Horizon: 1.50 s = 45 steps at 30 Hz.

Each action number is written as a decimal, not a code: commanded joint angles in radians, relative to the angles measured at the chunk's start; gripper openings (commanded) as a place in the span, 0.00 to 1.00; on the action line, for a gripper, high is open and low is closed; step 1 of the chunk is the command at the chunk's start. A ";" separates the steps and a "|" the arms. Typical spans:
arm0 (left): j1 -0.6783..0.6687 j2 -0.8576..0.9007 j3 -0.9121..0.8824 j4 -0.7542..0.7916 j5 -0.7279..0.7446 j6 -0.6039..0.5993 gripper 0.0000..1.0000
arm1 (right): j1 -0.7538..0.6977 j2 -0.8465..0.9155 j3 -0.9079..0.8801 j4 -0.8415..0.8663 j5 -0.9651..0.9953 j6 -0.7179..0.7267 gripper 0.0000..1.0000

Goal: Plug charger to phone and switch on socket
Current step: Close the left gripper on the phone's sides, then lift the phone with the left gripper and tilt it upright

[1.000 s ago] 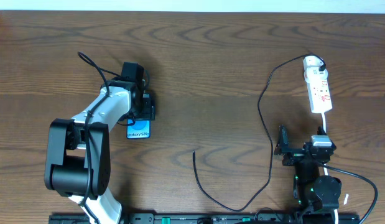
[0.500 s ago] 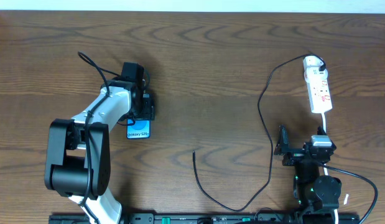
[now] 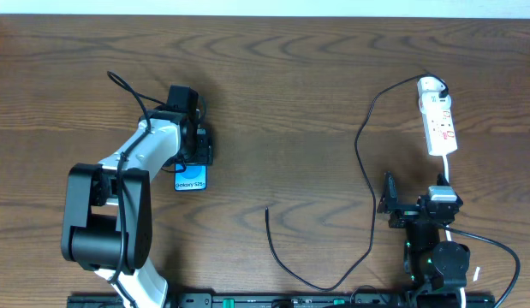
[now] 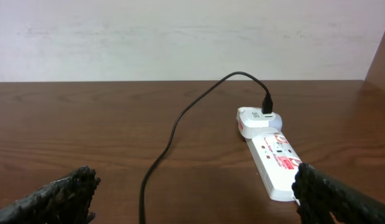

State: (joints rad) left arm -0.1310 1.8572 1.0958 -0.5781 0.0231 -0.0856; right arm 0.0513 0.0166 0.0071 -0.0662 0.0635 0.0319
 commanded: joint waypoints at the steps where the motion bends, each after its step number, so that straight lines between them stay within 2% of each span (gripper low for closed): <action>1: 0.002 0.013 -0.013 -0.002 -0.013 -0.006 0.36 | 0.008 -0.009 -0.002 -0.003 0.005 -0.018 0.99; 9: 0.002 0.013 -0.013 -0.002 -0.013 -0.006 0.19 | 0.008 -0.009 -0.002 -0.003 0.005 -0.018 0.99; 10: 0.002 0.013 -0.013 -0.002 -0.013 -0.006 0.13 | 0.008 -0.009 -0.002 -0.003 0.005 -0.018 0.99; 12: 0.002 0.013 -0.013 -0.002 -0.013 -0.006 0.08 | 0.008 -0.009 -0.002 -0.003 0.005 -0.018 0.99; 30: 0.002 0.002 -0.003 0.003 -0.013 -0.002 0.07 | 0.008 -0.009 -0.002 -0.003 0.005 -0.018 0.99; 45: 0.002 -0.189 0.009 -0.002 -0.013 -0.002 0.08 | 0.008 -0.009 -0.002 -0.003 0.005 -0.018 0.99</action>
State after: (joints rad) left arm -0.1310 1.7199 1.0958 -0.5785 0.0231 -0.0856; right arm 0.0513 0.0166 0.0071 -0.0662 0.0635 0.0319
